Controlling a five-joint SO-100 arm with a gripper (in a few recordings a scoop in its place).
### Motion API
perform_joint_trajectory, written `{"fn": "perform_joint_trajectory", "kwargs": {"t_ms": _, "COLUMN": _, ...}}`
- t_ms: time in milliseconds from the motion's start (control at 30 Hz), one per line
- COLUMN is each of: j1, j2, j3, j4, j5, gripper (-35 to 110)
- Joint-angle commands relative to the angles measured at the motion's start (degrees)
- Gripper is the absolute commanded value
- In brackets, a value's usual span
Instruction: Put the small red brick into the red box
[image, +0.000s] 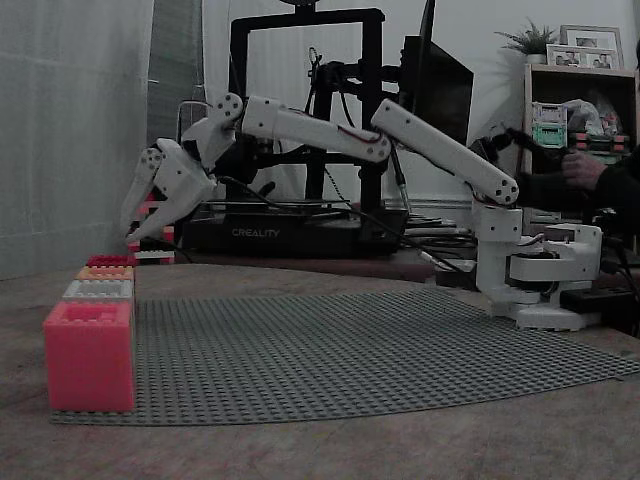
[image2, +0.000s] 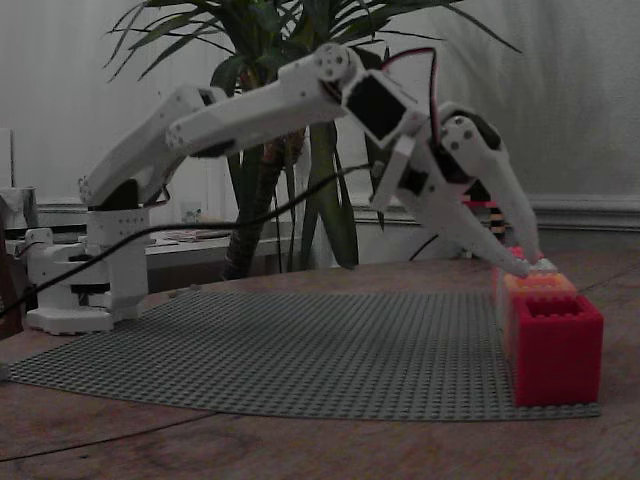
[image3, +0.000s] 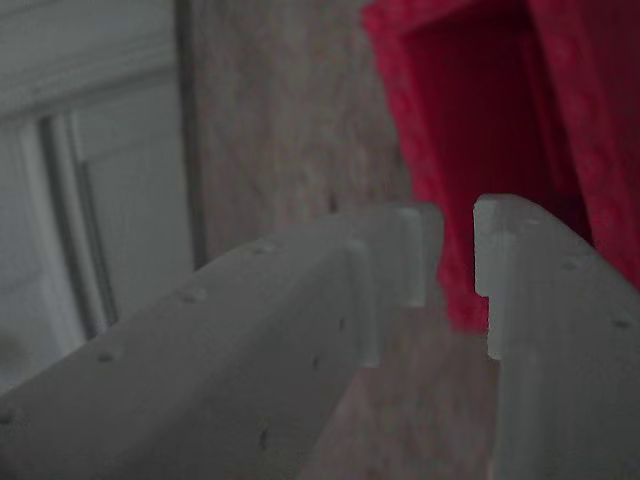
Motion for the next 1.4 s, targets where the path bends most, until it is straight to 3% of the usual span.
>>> {"fn": "perform_joint_trajectory", "kwargs": {"t_ms": 0, "j1": -2.02, "j2": 22.32, "j3": 10.63, "j4": 0.35, "j5": -0.97, "gripper": 0}}
{"fn": "perform_joint_trajectory", "kwargs": {"t_ms": 400, "j1": -7.03, "j2": 78.66, "j3": 92.46, "j4": -9.05, "j5": -6.59, "gripper": 0}}
{"fn": "perform_joint_trajectory", "kwargs": {"t_ms": 567, "j1": -12.57, "j2": 97.73, "j3": 117.77, "j4": -5.19, "j5": -4.48, "gripper": 0}}
{"fn": "perform_joint_trajectory", "kwargs": {"t_ms": 800, "j1": -16.26, "j2": 120.67, "j3": 136.93, "j4": -0.44, "j5": -4.22, "gripper": 0}}
{"fn": "perform_joint_trajectory", "kwargs": {"t_ms": 1100, "j1": -16.61, "j2": 145.81, "j3": 146.34, "j4": 11.95, "j5": 1.14, "gripper": 0}}
{"fn": "perform_joint_trajectory", "kwargs": {"t_ms": 1367, "j1": -16.79, "j2": 150.29, "j3": 147.13, "j4": 14.24, "j5": 6.42, "gripper": 0}}
